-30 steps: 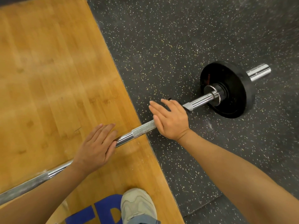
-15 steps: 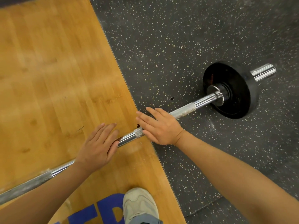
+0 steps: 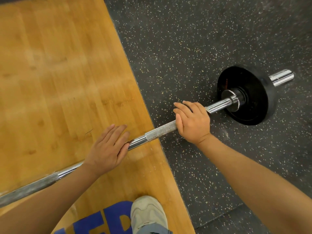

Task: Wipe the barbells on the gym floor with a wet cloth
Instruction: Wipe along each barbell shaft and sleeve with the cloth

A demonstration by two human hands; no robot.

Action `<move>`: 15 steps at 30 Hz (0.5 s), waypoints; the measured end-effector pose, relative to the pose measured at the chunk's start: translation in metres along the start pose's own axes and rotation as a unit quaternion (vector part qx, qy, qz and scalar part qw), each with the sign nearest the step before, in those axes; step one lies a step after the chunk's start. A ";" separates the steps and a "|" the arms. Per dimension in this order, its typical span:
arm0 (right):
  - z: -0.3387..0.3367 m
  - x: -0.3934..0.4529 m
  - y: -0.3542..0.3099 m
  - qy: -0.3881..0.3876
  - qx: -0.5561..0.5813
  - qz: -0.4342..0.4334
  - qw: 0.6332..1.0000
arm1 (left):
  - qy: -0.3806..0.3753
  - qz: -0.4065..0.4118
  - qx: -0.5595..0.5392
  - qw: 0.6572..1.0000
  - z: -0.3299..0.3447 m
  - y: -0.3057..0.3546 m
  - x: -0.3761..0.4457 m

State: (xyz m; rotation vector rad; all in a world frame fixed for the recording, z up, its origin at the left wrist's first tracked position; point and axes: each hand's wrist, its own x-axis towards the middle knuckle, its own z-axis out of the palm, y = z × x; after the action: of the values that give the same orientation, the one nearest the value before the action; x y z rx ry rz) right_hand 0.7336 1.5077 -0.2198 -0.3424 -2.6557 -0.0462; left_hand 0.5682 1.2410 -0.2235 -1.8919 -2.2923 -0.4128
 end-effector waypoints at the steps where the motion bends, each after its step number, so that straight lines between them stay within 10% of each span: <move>1: 0.002 0.003 -0.010 0.010 0.008 0.006 1.000 | 0.001 -0.001 0.000 1.000 0.001 -0.001 0.000; 8: 0.016 0.010 -0.083 0.004 0.073 -0.033 0.997 | 0.004 -0.016 0.000 1.000 -0.001 -0.001 0.001; 15: 0.002 0.006 -0.009 -0.045 0.021 -0.186 0.981 | 0.001 -0.012 0.000 1.000 -0.002 0.002 -0.001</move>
State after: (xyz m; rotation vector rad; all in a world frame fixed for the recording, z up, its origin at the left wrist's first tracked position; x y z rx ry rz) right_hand 0.7252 1.5008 -0.2189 0.1737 -2.7689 -0.0928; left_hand 0.5699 1.2397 -0.2213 -1.8652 -2.3151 -0.4192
